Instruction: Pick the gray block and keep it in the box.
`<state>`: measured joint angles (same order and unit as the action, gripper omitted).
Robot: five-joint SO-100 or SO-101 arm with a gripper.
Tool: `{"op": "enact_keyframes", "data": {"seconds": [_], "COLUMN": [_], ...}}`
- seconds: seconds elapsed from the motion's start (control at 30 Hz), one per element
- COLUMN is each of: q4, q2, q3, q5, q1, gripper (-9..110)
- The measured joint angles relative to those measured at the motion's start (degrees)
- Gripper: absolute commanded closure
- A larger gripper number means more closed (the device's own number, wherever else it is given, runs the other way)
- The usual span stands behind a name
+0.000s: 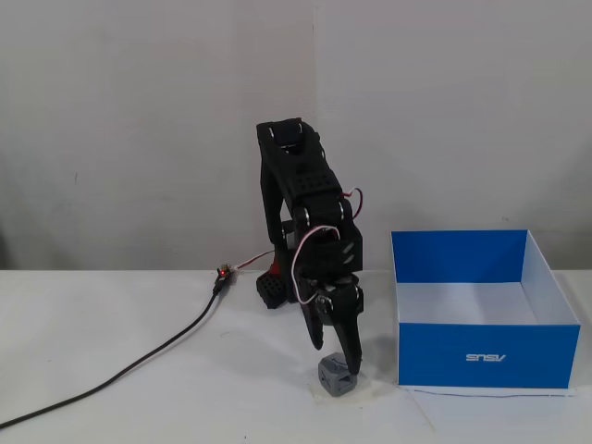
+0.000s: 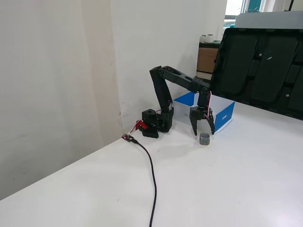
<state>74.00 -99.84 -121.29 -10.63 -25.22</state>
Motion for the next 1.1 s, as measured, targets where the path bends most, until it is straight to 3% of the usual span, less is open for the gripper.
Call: {"op": "enact_keyframes", "data": {"seconds": [0.47,0.77,1.1], "q4": [-3.34,-5.80,-7.03], "q2": [5.63,9.67,11.07], "q3": [0.35,0.88,1.93], "q5": [-0.53,-0.79,-1.05], "q1": [0.00,0.00,-0.88], "gripper": [73,83,85]}}
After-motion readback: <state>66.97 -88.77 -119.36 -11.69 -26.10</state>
